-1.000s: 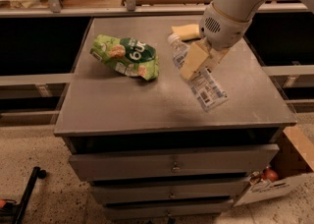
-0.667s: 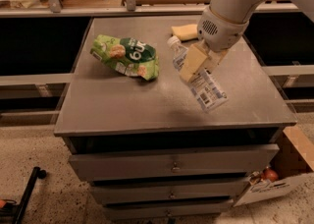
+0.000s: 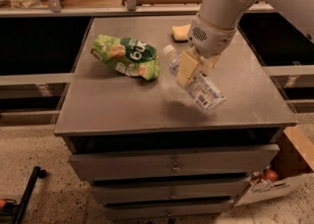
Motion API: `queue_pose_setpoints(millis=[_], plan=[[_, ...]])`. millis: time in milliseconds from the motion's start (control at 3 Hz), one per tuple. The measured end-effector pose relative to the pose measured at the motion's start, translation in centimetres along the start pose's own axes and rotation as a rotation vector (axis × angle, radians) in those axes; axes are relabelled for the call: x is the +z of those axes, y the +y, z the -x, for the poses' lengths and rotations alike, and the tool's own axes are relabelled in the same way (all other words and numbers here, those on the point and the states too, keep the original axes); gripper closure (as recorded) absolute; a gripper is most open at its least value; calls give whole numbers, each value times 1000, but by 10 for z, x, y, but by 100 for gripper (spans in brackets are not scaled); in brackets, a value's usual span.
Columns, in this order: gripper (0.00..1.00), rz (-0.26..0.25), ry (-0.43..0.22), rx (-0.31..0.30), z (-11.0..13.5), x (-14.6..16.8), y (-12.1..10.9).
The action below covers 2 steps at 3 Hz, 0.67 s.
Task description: Knock blue plastic bottle over
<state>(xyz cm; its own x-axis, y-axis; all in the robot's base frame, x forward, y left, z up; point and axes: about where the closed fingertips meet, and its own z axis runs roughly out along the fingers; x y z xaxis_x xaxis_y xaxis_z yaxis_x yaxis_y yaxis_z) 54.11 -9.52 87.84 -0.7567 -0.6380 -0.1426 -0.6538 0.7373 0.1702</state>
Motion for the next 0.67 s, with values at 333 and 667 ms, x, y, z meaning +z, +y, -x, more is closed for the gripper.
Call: queue_pose_setpoints(millis=[333,667], plan=[[0,-2,-8,-2,3,0,0],[0,-2,-8,-2,3,0,0]])
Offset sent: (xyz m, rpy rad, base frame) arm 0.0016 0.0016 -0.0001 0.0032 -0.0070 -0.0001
